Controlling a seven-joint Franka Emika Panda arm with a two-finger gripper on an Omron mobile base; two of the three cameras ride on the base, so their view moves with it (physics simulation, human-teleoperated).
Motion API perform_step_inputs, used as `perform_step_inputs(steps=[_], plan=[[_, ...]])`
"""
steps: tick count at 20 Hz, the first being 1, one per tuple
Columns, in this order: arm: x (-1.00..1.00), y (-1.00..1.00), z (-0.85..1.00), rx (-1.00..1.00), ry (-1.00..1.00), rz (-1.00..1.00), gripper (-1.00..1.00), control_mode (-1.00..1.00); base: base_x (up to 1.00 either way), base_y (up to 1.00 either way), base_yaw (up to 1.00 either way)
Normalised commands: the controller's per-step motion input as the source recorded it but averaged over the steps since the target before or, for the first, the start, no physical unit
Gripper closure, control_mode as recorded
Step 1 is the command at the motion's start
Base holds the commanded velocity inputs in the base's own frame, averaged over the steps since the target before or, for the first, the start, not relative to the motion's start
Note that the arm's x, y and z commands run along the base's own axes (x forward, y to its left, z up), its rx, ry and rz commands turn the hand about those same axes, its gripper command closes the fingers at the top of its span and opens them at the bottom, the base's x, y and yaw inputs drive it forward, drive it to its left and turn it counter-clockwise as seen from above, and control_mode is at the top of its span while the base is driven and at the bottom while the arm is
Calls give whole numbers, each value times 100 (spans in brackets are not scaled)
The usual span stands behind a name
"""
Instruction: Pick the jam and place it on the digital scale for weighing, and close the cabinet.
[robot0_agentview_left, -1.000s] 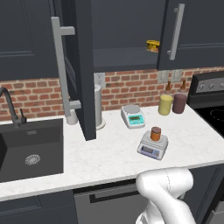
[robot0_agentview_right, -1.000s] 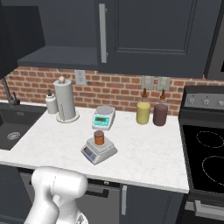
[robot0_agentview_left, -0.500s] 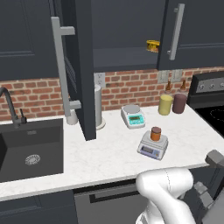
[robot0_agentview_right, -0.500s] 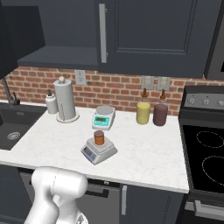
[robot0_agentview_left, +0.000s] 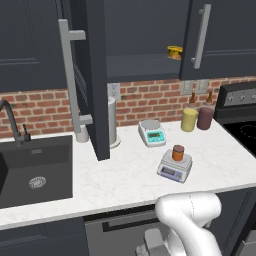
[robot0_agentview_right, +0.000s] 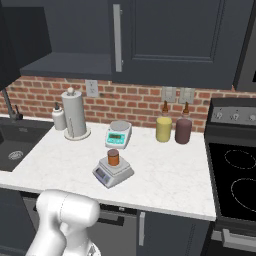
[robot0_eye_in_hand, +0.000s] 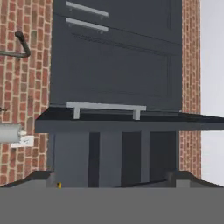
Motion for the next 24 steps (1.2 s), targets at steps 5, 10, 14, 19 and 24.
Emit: perform_step_inputs(steps=[5,10,14,19,24], plan=[[23,100,-17,14,-11,-17,-100,-100,0,0,0],[38,100,0,12,-1,-10,-100,-100,0,0,0],[57,90,0,16,0,-7,-100,-100,0,0,0],[59,47,0,12,0,-8,-100,-100,0,0,0],[98,11,-1,15,6,-1,-100,-100,0,0,0]])
